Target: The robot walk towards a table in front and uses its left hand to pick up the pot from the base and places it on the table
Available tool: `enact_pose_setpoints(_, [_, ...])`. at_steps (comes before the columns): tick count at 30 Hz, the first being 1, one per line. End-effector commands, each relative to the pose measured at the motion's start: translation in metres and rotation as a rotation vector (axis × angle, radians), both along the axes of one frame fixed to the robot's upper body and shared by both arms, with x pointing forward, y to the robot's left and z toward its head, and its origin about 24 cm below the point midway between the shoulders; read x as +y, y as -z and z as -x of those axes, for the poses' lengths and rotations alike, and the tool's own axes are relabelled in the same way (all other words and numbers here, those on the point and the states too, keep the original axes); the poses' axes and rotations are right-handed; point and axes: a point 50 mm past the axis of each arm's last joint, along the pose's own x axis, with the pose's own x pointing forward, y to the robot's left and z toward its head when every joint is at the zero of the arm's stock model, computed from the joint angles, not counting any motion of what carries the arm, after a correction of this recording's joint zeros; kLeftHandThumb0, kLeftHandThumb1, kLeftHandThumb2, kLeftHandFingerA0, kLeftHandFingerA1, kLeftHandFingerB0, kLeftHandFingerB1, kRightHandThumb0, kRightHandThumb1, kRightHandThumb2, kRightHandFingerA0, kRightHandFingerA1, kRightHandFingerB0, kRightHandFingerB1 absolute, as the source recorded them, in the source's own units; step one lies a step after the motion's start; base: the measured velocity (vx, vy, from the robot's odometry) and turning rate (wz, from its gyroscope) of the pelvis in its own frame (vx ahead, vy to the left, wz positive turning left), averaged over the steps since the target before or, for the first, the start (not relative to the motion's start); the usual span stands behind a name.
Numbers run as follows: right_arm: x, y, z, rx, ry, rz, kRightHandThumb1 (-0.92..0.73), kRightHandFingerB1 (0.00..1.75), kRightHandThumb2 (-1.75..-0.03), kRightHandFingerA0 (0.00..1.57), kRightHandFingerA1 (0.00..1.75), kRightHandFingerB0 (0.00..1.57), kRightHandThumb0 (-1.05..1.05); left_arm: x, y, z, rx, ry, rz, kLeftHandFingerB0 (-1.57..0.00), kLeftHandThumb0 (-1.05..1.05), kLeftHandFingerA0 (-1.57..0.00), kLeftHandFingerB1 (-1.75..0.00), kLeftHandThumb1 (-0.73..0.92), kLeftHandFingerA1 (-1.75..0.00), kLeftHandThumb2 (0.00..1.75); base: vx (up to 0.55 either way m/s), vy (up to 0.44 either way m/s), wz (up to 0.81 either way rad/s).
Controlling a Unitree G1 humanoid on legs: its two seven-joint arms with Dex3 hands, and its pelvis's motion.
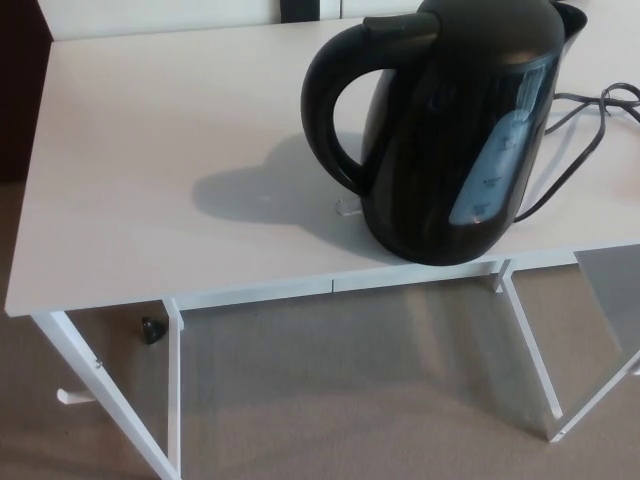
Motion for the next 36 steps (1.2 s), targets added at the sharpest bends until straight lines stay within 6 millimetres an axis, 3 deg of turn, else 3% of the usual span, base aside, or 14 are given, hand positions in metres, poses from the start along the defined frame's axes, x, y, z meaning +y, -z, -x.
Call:
enact_pose_setpoints(1, [-0.001,0.000,-0.003,0.001,0.005,0.019,-0.37,0.48,-0.69,0.69,0.52,0.46,-0.53,0.017,-0.019,-0.008,-0.166,-0.182,0.102,-0.45,-0.27,-0.63,-0.41,0.36,-0.48,0.57,0.00,0.000,0.00])
enact_pose_setpoints(4, [0.000,-0.001,-0.005,-0.002,0.008,0.018,-0.37,0.48,-0.69,0.69,0.52,0.46,-0.53,0.019,-0.023,-0.011,-0.189,-0.199,0.122,-0.45,-0.27,-0.63,-0.41,0.36,-0.48,0.57,0.00,0.000,0.00])
enact_pose_setpoints(6, [0.000,-0.002,-0.005,-0.012,0.028,0.000,-0.37,0.48,-0.68,0.69,0.52,0.47,-0.51,0.052,-0.047,-0.011,-0.270,-0.340,0.089,-0.41,-0.16,-0.47,-0.35,0.40,-0.53,0.52,0.00,0.000,0.00])
enact_pose_setpoints(7, [-0.004,-0.003,-0.005,-0.013,0.026,0.000,-0.37,0.49,-0.69,0.69,0.52,0.47,-0.51,0.072,-0.061,-0.009,-0.267,-0.389,-0.014,-0.17,-0.19,-0.32,-0.53,0.29,-0.64,0.83,0.00,0.000,0.00])
enact_pose_setpoints(8, [-0.005,-0.004,-0.005,-0.014,0.024,-0.001,-0.37,0.49,-0.69,0.69,0.52,0.47,-0.51,0.081,-0.067,-0.008,-0.267,-0.411,-0.057,-0.17,-0.19,-0.32,-0.53,0.29,-0.64,0.83,0.00,0.000,0.00])
enact_pose_setpoints(9, [-0.005,-0.004,-0.004,-0.014,0.021,0.000,-0.37,0.48,-0.69,0.68,0.52,0.46,-0.51,0.094,-0.078,-0.007,-0.268,-0.443,-0.124,-0.25,-0.31,-0.32,-0.37,0.48,-0.64,0.54,0.00,0.000,0.00])
enact_pose_setpoints(12, [-0.005,-0.005,-0.004,-0.014,0.019,0.000,-0.37,0.48,-0.69,0.68,0.52,0.46,-0.51,0.101,-0.084,-0.007,-0.268,-0.463,-0.150,-0.25,-0.31,-0.32,-0.37,0.48,-0.64,0.54,0.00,0.000,0.00])
enact_pose_setpoints(13, [-0.009,-0.007,-0.007,-0.022,0.036,-0.019,-0.37,0.48,-0.67,0.66,0.52,0.45,-0.49,0.139,-0.139,-0.030,-0.455,-0.590,-0.225,-0.17,-0.32,-0.21,-0.38,0.48,-0.64,0.55,0.00,0.000,0.00])
enact_pose_setpoints(14, [-0.009,-0.007,-0.008,-0.023,0.040,-0.025,-0.37,0.49,-0.67,0.66,0.52,0.46,-0.48,0.146,-0.159,-0.041,-0.526,-0.599,-0.221,-0.18,-0.36,-0.18,-0.36,0.46,-0.50,0.54,0.00,0.000,0.00])
enact_pose_setpoints(17, [-0.008,-0.006,-0.009,-0.024,0.044,-0.031,-0.37,0.49,-0.67,0.66,0.52,0.46,-0.48,0.152,-0.179,-0.054,-0.599,-0.594,-0.202,-0.18,-0.36,-0.18,-0.36,0.46,-0.50,0.54,-0.01,0.004,0.03])
enact_pose_setpoints(19, [-0.007,-0.005,-0.007,-0.020,0.037,-0.006,-0.37,0.48,-0.69,0.67,0.52,0.45,-0.52,0.135,-0.238,-0.107,-0.845,-0.437,-0.108,-0.24,-0.21,-0.23,-0.31,0.43,-0.49,0.54,0.00,0.000,0.00])
enact_pose_setpoints(23, [-0.005,-0.006,-0.010,-0.023,0.035,-0.007,-0.43,0.41,-0.54,0.73,0.43,0.51,-0.44,0.081,-0.288,-0.159,-1.006,-0.155,0.021,-0.11,-0.16,-0.08,-0.36,0.44,-0.52,0.54,0.00,0.002,0.02])
enact_pose_setpoints(26, [-0.005,-0.007,-0.013,-0.028,0.030,-0.006,-0.44,0.41,-0.54,0.72,0.43,0.50,-0.43,0.044,-0.304,-0.186,-1.025,0.041,0.057,0.00,-0.15,0.00,-0.42,0.25,-0.48,0.71,0.00,0.000,0.00])
enact_pose_setpoints(36, [-0.002,-0.009,-0.018,-0.047,0.005,0.006,-0.38,0.48,-0.68,0.67,0.51,0.46,-0.50,-0.096,-0.301,-0.236,-0.995,0.478,0.092,0.00,-0.23,0.00,-0.47,0.28,-0.48,0.82,0.00,0.000,0.00])
